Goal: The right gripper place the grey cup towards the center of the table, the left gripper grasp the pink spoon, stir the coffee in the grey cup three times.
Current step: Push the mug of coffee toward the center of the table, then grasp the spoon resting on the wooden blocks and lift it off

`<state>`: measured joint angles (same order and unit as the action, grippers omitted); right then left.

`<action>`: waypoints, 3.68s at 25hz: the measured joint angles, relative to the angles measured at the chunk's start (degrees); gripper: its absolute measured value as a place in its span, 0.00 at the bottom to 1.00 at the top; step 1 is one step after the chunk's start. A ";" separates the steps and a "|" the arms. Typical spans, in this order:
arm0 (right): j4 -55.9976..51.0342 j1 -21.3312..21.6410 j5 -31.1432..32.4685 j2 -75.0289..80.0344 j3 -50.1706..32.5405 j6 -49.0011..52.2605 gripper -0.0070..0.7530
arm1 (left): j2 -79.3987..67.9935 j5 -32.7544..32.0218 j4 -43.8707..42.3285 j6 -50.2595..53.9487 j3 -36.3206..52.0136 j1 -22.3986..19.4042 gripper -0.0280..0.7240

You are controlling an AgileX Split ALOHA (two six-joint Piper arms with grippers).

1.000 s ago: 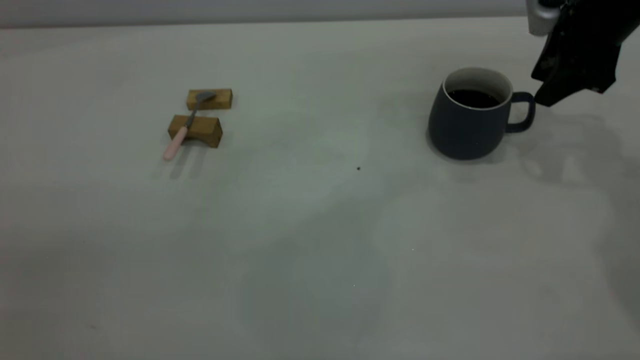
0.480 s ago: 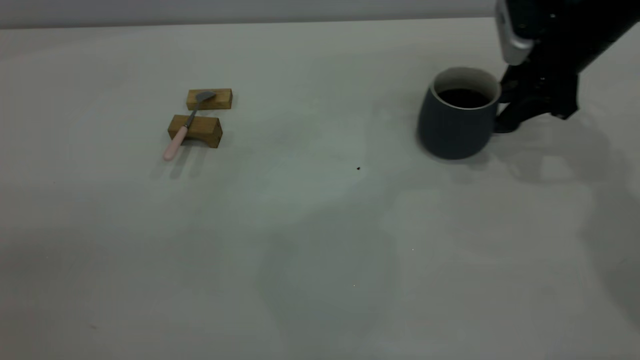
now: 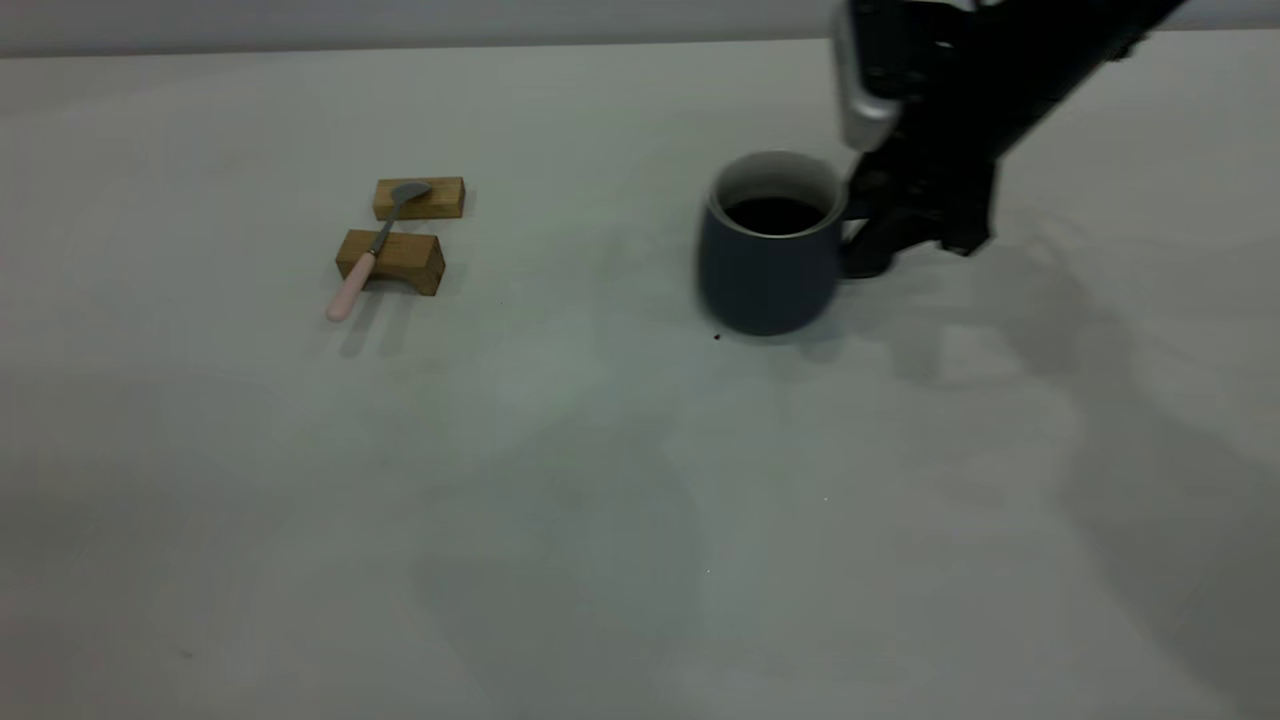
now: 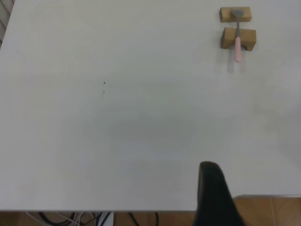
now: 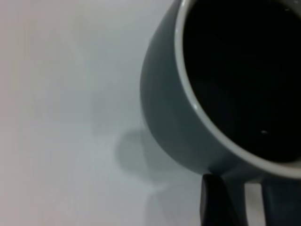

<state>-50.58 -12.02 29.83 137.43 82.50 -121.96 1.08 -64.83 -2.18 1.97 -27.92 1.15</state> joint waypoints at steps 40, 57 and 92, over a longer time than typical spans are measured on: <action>39.67 -0.88 40.56 -63.11 -10.19 115.66 0.59 | 0.00 0.00 0.00 0.00 0.00 0.00 0.71; 42.83 6.68 34.55 -112.16 -55.63 116.38 0.59 | 0.00 0.00 0.00 0.00 0.00 0.00 0.71; 45.69 6.72 34.77 -136.36 -55.70 118.29 0.59 | 0.00 0.00 0.00 0.00 0.00 0.00 0.71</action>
<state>-4.89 -5.30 64.60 1.08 26.81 -3.68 1.08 -64.83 -2.18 1.97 -27.92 1.15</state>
